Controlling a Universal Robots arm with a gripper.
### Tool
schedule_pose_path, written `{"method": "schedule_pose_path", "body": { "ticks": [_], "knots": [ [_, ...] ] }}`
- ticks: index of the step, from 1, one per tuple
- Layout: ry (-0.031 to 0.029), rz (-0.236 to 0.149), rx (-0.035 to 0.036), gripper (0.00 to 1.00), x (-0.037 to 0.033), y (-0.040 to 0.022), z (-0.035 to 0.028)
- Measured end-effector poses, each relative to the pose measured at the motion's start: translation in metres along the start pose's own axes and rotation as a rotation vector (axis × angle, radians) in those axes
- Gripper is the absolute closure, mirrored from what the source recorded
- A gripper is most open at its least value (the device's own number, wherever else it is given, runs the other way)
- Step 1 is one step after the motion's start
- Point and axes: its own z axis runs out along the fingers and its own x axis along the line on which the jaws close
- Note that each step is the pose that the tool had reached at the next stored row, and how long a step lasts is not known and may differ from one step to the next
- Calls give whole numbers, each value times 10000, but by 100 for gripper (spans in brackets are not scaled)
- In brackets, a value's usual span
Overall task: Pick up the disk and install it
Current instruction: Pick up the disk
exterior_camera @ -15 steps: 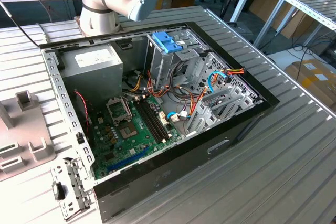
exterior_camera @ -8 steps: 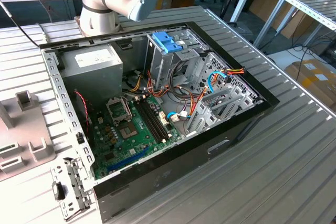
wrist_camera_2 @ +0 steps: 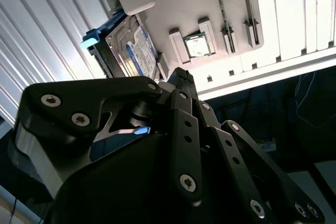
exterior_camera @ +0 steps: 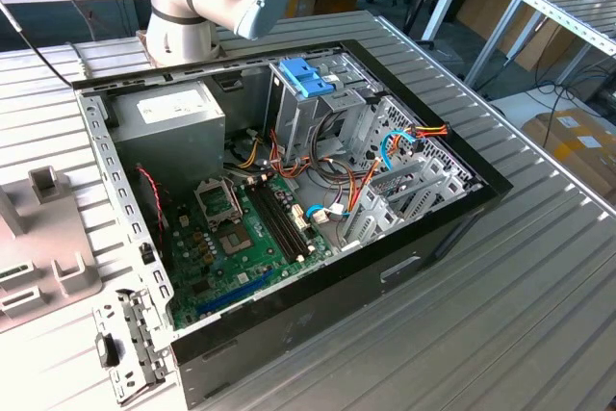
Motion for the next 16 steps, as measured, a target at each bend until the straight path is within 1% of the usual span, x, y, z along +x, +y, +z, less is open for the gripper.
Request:
{"method": "schedule_pose_path", "body": {
  "ticks": [3, 12, 13, 16],
  "knots": [
    [12, -277, -7, 89, 0, 0, 0],
    [35, -803, -19, 89, 0, 0, 0],
    [43, -964, -24, 89, 0, 0, 0],
    [52, -1168, -29, 89, 0, 0, 0]
  ]
}}
